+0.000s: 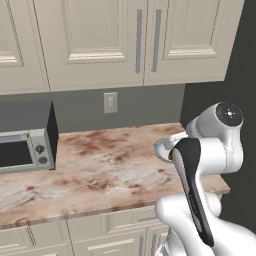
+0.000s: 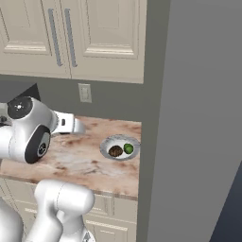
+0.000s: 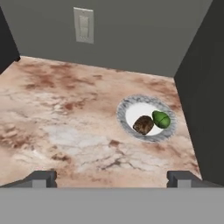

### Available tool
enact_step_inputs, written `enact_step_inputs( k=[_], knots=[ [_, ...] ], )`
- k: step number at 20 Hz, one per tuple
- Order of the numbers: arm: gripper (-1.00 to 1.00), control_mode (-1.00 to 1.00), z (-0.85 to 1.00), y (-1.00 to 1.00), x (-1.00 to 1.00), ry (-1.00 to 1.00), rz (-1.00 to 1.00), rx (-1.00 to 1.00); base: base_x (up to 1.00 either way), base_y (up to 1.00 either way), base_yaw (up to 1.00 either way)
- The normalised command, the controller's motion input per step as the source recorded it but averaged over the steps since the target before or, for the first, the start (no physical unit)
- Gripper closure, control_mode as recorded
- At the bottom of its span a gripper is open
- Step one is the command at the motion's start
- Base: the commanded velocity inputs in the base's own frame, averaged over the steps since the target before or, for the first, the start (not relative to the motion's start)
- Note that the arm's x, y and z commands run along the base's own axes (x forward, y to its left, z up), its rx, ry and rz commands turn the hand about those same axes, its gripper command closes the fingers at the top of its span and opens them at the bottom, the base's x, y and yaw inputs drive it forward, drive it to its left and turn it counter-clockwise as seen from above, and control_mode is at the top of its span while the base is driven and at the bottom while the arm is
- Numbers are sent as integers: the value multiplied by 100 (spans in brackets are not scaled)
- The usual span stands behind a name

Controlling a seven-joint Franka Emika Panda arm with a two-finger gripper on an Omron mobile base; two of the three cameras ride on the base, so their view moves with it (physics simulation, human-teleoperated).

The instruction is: Pick the avocado and bread from the counter and place them on the plate. Then pick the jam from the cabinet and place it next to the plate. Lastly close the cabinet door.

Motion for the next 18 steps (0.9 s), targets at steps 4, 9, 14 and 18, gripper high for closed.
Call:
enact_step_inputs(
  k=[4, 9, 14, 18],
  knots=[
    [-100, -100, 0, 1, -54, -5, -5, 0, 0, 0, 0],
    [-100, -100, 0, 0, -36, -3, -1, 0, 0, 0, 0],
    [-100, -100, 0, 0, -1, 0, 0, 0, 0, 0, 0],
    [-100, -100, 0, 0, 0, 0, 0, 0, 0, 0, 0]
  ],
)
